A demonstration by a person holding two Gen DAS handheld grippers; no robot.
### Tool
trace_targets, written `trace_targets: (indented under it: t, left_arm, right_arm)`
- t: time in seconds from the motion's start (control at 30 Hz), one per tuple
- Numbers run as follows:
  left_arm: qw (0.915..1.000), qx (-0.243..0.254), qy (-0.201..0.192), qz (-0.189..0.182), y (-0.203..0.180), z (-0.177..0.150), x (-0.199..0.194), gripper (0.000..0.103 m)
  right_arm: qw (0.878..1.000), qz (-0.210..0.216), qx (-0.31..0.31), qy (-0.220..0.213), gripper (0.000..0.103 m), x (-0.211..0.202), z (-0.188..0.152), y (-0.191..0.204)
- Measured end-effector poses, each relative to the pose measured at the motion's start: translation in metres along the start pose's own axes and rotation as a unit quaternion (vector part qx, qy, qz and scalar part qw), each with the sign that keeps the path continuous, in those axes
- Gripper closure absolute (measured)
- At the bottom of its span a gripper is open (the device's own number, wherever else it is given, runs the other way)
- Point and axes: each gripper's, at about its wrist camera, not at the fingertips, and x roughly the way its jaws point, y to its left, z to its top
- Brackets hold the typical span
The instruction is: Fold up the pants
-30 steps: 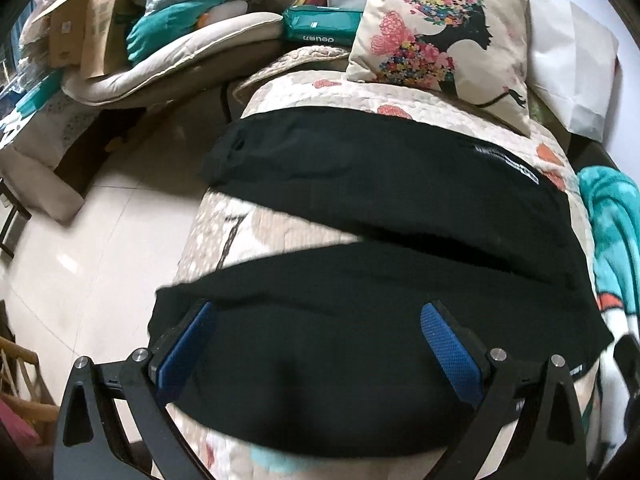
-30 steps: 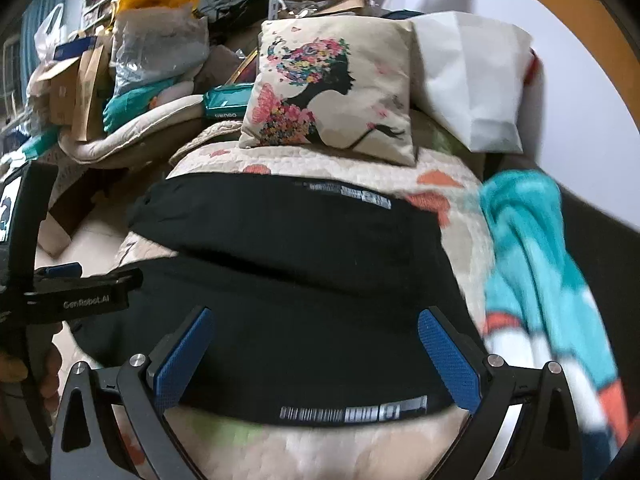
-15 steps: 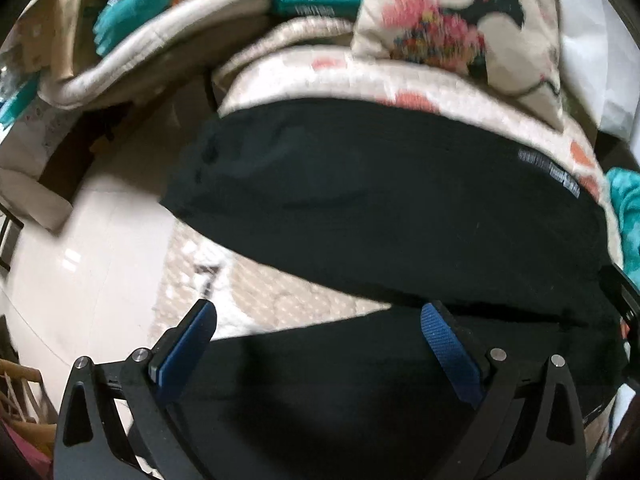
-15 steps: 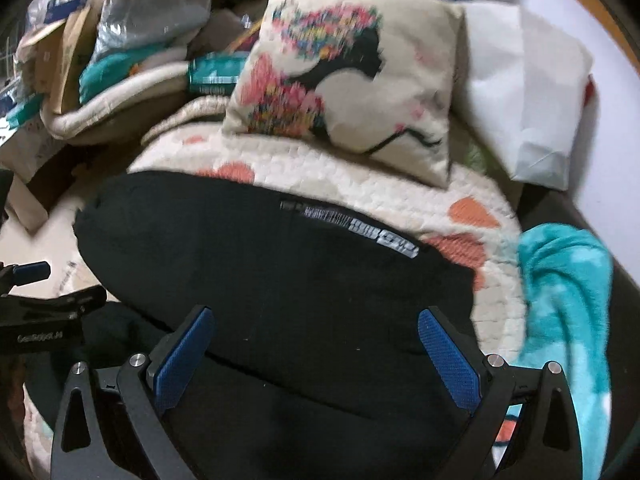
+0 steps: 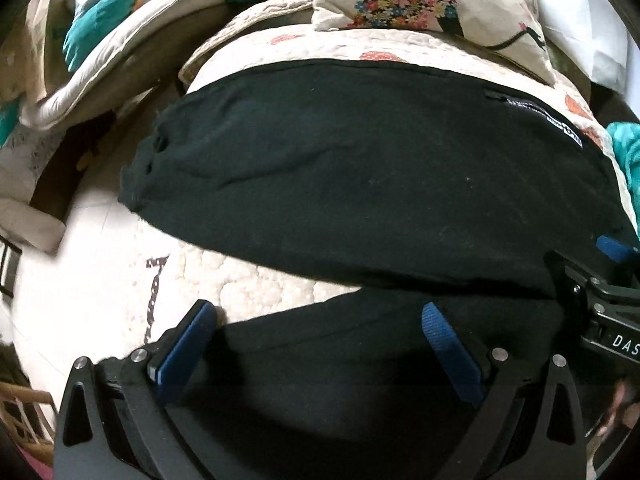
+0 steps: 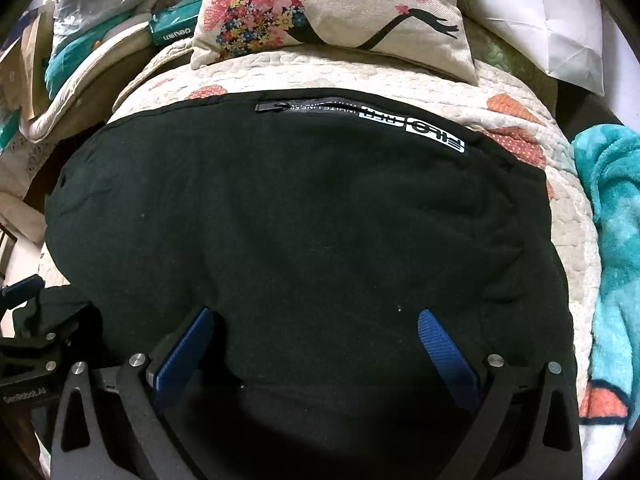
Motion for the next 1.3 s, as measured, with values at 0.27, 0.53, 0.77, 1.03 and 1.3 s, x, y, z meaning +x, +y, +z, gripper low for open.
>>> trace_targets:
  t: [0.27,0.53,0.77,1.03,1.3]
  left_arm:
    - [0.9998,0.011,-0.015,-0.012,0.001,-0.007,-0.001,0.000]
    - [0.9998,0.015,-0.007,-0.012,-0.001,-0.006,-0.002,0.000]
    - [0.9990,0.000,0.012,-0.044,0.008,0.003,-0.013,0.021]
    - [0.9980,-0.027,-0.028,-0.050,0.053,0.046,-0.047,0.026]
    - [0.9904,-0.111,-0.047,-0.066,0.139,0.131,-0.027,0.026]
  right_arm:
    - [1.000,0.012,0.009,0.011,0.000,0.004,-0.001,-0.001]
    - [0.999,0.016,0.013,0.030,0.000,0.009,0.003,-0.005]
    - [1.000,0.000,-0.004,0.020,0.000,0.006,0.004,0.002]
    - [0.999,0.025,-0.024,-0.004,0.006,-0.041,0.052,-0.007]
    - [0.997,0.064,-0.016,-0.029,0.005,-0.053,0.138,-0.066]
